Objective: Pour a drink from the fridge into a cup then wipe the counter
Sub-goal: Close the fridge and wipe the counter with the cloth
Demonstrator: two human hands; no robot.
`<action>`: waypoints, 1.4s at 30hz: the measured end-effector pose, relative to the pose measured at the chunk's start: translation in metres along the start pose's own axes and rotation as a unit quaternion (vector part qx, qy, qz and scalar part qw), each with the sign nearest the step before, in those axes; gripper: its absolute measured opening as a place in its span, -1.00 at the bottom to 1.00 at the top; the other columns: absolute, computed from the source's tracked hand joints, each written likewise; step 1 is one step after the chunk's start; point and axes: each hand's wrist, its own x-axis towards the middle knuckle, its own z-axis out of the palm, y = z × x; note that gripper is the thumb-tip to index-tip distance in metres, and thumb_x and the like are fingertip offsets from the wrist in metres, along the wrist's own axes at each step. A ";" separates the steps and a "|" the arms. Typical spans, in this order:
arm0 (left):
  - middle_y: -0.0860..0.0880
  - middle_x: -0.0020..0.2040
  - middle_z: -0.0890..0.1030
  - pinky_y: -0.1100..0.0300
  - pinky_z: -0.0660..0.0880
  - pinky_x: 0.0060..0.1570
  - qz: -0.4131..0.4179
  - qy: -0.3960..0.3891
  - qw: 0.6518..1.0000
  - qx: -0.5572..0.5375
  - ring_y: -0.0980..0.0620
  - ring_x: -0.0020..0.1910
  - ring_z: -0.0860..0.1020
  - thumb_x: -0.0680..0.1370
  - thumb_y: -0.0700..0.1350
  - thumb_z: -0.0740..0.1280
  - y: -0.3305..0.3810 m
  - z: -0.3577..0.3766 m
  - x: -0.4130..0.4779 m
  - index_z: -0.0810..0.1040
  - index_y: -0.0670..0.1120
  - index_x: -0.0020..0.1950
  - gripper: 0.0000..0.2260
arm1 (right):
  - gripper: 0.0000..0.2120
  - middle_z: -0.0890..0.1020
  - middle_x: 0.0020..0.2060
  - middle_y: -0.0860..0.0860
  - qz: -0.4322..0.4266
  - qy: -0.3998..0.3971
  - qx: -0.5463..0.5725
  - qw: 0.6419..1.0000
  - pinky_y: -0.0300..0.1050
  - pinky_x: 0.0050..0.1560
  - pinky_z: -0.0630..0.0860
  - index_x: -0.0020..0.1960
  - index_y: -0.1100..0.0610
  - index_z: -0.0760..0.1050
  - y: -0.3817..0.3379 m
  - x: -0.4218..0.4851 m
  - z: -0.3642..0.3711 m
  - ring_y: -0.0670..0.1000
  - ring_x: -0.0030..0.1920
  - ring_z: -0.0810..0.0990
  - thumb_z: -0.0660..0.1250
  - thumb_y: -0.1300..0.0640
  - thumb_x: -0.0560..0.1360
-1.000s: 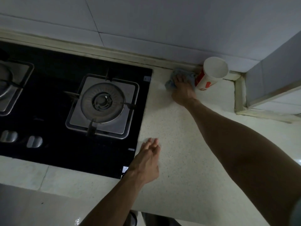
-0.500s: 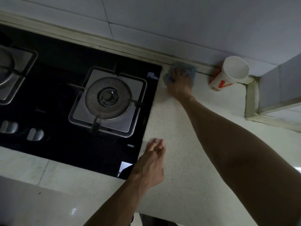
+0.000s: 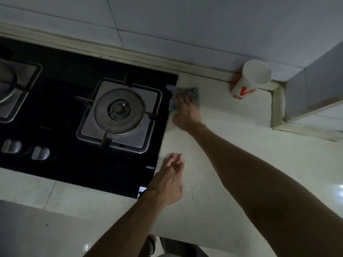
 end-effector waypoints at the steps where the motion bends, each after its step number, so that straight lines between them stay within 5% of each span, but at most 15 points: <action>1: -0.13 0.58 -0.22 0.14 -0.26 0.44 -0.006 0.002 1.000 -0.016 -0.08 0.56 -0.25 0.62 -0.10 0.13 0.001 0.000 0.000 -0.26 -0.18 0.55 -0.32 | -0.38 0.38 0.39 0.12 -0.014 -0.004 -0.003 1.000 0.05 0.47 0.15 0.40 0.16 0.35 -0.004 -0.015 0.003 0.16 0.46 0.23 0.26 0.22 0.32; 5: -0.15 0.60 -0.09 0.09 -0.09 0.54 -0.003 0.013 0.999 -0.047 -0.09 0.57 -0.16 0.58 -0.13 0.20 0.002 0.004 0.001 -0.13 -0.18 0.58 -0.32 | -0.29 0.27 0.48 0.12 -0.048 -0.050 -0.011 0.998 0.14 0.52 0.04 0.47 0.17 0.26 -0.015 -0.062 0.013 0.17 0.52 0.10 0.24 0.23 0.31; 12: -0.09 0.60 -0.07 0.10 0.04 0.53 -0.011 0.017 0.997 -0.081 -0.05 0.58 -0.13 0.57 -0.17 0.20 -0.004 0.003 0.003 -0.06 -0.15 0.58 -0.35 | -0.32 0.15 0.55 0.06 -0.073 -0.043 -0.038 0.996 0.00 0.54 -0.04 0.56 0.10 0.12 0.020 -0.035 -0.006 0.09 0.56 0.03 0.19 0.25 0.46; 17: -0.09 0.60 -0.10 0.17 -0.06 0.52 0.001 0.030 0.998 -0.056 -0.03 0.58 -0.14 0.58 -0.15 0.17 -0.009 0.011 0.008 -0.10 -0.16 0.58 -0.35 | -0.38 0.16 0.52 0.07 0.012 -0.041 -0.017 0.999 0.02 0.49 0.14 0.54 0.05 0.13 0.049 0.029 -0.019 0.16 0.52 0.11 0.19 0.22 0.51; 22: -0.11 0.60 -0.09 0.14 -0.02 0.54 0.006 0.032 0.999 -0.023 -0.06 0.57 -0.14 0.55 -0.16 0.20 -0.006 0.016 0.007 -0.03 -0.16 0.57 -0.35 | -0.33 0.07 0.55 0.13 0.073 -0.031 -0.009 0.997 0.02 0.52 -0.01 0.57 0.12 -0.02 0.042 0.032 -0.008 0.16 0.54 0.02 0.13 0.12 0.51; 26: -0.07 0.61 -0.08 0.12 0.01 0.53 0.005 0.031 0.998 -0.047 -0.04 0.58 -0.14 0.53 -0.25 0.20 -0.008 0.013 0.006 0.02 -0.13 0.57 -0.36 | -0.27 0.12 0.55 0.16 0.040 0.018 -0.020 0.999 0.11 0.53 -0.01 0.56 0.16 0.06 0.027 -0.011 0.008 0.17 0.55 0.04 0.17 0.00 0.45; 33: -0.18 0.59 -0.01 0.05 -0.09 0.55 0.027 0.096 0.995 0.030 -0.09 0.58 -0.06 0.60 -0.15 0.12 -0.005 0.027 -0.008 0.02 -0.23 0.57 -0.43 | -0.26 0.12 0.56 0.12 -0.015 -0.028 -0.017 0.999 0.11 0.54 -0.06 0.56 0.16 0.10 -0.023 -0.075 0.029 0.16 0.56 -0.01 0.20 -0.01 0.43; 38: -0.23 0.51 0.26 0.08 0.05 0.53 0.056 0.109 0.992 0.024 -0.10 0.53 0.18 0.60 -0.20 0.02 -0.001 0.050 -0.056 0.24 -0.26 0.50 -0.54 | -0.23 0.12 0.56 0.09 -0.057 -0.048 0.017 0.997 0.12 0.54 -0.09 0.56 0.15 0.13 -0.038 -0.145 0.039 0.13 0.57 -0.04 0.22 0.05 0.37; 40: -0.31 0.28 0.52 0.01 0.22 0.46 0.104 0.103 0.989 0.015 -0.18 0.36 0.43 0.51 -0.26 -0.09 0.000 0.057 -0.070 0.53 -0.30 0.23 -0.53 | -0.22 0.11 0.56 0.08 -0.086 -0.071 0.014 0.994 0.10 0.55 -0.09 0.56 0.13 0.12 -0.042 -0.170 0.044 0.11 0.57 -0.04 0.18 0.03 0.36; 42: -0.21 0.11 0.64 0.10 0.33 0.32 0.093 0.111 0.989 0.034 -0.11 0.20 0.55 0.48 -0.21 0.03 0.001 0.053 -0.082 0.65 -0.20 0.04 -0.60 | -0.24 0.15 0.55 0.08 -0.133 -0.086 -0.018 0.987 0.10 0.55 -0.05 0.56 0.12 0.13 -0.033 -0.178 0.041 0.11 0.57 0.02 0.16 0.04 0.37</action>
